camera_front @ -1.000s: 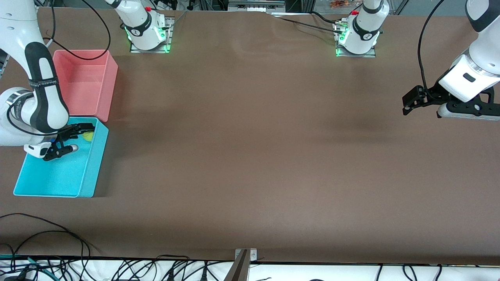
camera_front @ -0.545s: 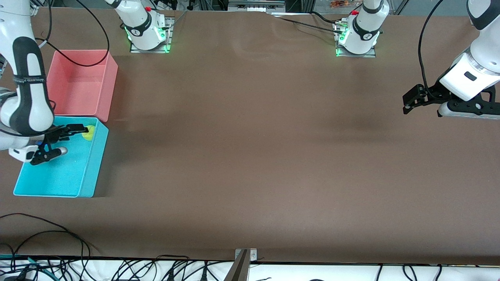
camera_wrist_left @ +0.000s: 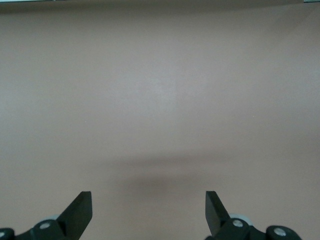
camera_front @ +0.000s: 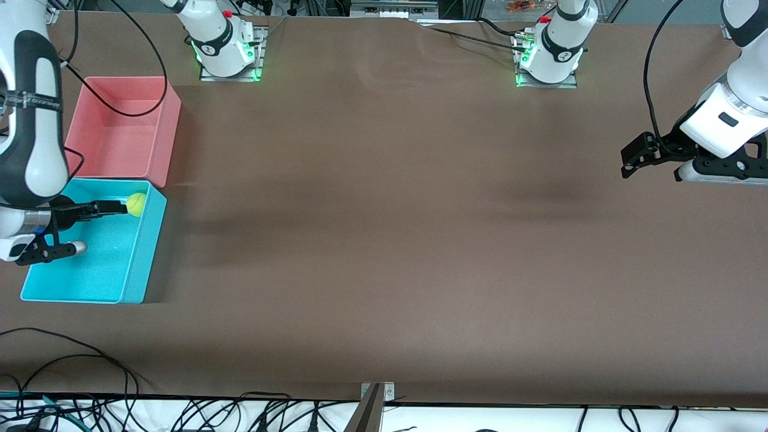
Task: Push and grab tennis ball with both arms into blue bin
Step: 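Move the held ball over the cyan bin and release it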
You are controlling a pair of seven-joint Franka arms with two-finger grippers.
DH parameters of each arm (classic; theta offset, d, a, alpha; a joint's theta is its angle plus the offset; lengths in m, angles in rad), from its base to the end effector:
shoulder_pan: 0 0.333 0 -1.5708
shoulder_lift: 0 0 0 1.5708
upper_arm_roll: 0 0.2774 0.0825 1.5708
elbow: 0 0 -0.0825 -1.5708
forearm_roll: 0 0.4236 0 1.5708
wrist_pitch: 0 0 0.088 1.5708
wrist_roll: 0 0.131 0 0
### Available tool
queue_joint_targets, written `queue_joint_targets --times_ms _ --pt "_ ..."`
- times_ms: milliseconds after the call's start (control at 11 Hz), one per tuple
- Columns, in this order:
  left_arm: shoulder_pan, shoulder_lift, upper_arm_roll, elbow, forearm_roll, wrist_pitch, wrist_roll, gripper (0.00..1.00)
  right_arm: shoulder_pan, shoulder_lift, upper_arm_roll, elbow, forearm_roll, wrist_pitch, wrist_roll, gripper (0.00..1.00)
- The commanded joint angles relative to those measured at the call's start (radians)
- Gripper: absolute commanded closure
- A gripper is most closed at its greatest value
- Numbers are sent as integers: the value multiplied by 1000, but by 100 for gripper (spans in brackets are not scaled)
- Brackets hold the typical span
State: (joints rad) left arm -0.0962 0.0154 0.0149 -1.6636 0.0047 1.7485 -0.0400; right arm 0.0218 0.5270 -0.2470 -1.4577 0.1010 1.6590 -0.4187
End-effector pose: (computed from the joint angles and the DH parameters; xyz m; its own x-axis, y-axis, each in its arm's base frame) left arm 0.6117 -0.0493 0.5208 0.9967 -0.0419 0.0696 -0.0419 -0.9991 -0.0021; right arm 0.6631 -0.1218 0.2925 0.9385 0.1871 -0.2903 0.1659 -0.9814 -0.0961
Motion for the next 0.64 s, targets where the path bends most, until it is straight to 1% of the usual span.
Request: queue_joint_targets --times_ms 0,91,273,545 --pt "7 24 -1 45 -3 -33 -14 0 67 -15 -1 68 -81 -30 150 0" --pt "7 24 0 44 -2 -35 -8 0 69 -18 -6 97 -87 -31 176 0" --pt "7 24 0 44 -3 -35 -8 0 64 -50 -9 118 -79 -60 213 0" --pt "7 26 2 41 -2 -35 -9 0 69 -114 9 112 -81 -93 270 0"
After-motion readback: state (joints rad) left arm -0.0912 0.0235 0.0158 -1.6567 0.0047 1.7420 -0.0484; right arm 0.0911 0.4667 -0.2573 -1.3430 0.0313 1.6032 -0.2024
